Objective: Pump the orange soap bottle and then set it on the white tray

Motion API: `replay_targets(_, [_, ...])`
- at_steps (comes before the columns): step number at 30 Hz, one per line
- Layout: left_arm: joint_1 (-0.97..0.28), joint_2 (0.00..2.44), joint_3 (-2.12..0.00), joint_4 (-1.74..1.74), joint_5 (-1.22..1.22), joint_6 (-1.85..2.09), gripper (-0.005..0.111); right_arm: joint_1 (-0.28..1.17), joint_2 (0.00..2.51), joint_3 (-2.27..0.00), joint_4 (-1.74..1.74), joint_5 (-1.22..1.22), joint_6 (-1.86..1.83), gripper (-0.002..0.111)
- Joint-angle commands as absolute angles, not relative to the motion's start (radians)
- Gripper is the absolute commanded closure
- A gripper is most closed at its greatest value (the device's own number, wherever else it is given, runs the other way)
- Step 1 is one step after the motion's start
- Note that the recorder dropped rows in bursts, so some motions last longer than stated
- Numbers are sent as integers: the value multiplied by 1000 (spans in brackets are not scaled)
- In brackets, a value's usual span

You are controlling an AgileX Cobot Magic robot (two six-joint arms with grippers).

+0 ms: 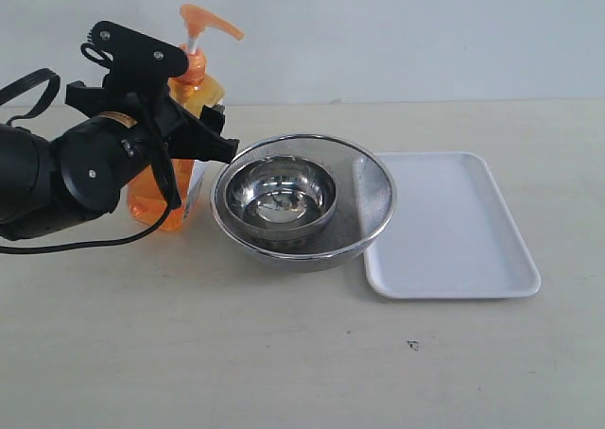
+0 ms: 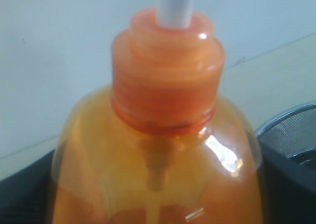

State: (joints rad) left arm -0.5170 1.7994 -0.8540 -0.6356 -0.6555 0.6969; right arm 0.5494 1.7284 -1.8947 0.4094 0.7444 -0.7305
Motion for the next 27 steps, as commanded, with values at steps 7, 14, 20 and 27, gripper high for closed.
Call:
replay_targets(7, [-521, 1804, -857, -630, -653, 690, 102, 408, 1564, -1896, 298, 1178, -556, 108])
replay_targets(14, [-521, 1745, -857, -648, -665, 766, 102, 389, 1498, -1893, 151, 1221, -440, 108])
replay_targets(20, [-521, 1654, -857, -677, -672, 951, 102, 389, 1373, -1743, 19, 1221, -350, 108])
replay_targets(27, [-529, 1500, -863, -738, -704, 1062, 102, 389, 1126, -1317, -14, 1102, -216, 108])
